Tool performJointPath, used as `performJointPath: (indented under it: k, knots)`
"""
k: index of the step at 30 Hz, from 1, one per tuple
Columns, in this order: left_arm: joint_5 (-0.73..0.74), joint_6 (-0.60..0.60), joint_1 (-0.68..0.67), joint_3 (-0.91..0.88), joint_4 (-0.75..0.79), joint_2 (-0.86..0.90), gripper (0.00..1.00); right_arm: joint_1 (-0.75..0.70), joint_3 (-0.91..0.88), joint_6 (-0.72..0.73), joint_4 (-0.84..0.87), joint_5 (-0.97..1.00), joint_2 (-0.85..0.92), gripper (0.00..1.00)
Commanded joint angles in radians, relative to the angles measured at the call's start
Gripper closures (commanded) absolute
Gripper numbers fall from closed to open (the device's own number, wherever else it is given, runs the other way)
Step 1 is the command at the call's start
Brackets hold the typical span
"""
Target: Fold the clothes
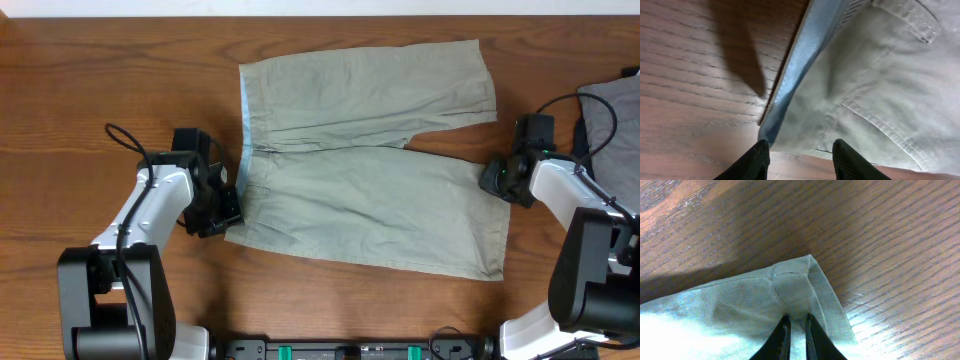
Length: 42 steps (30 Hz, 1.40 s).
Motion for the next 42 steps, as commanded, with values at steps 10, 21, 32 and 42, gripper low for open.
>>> performJointPath:
  k: [10, 21, 32, 42]
  knots:
    - [0.013, 0.022, 0.003, -0.087, 0.114, 0.01, 0.51, -0.018, -0.061, -0.012, -0.015, 0.043, 0.09, 0.87]
    - [0.014, 0.021, 0.003, -0.088, 0.084, 0.01, 0.58, -0.018, -0.061, -0.012, -0.015, 0.044, 0.09, 0.82]
    - [0.013, 0.021, 0.003, -0.088, 0.066, 0.01, 0.74, -0.018, -0.061, -0.012, -0.013, 0.044, 0.09, 0.81]
    - [0.013, 0.021, 0.003, -0.122, 0.061, 0.01, 0.88, -0.018, -0.061, -0.012, -0.013, 0.044, 0.09, 0.8]
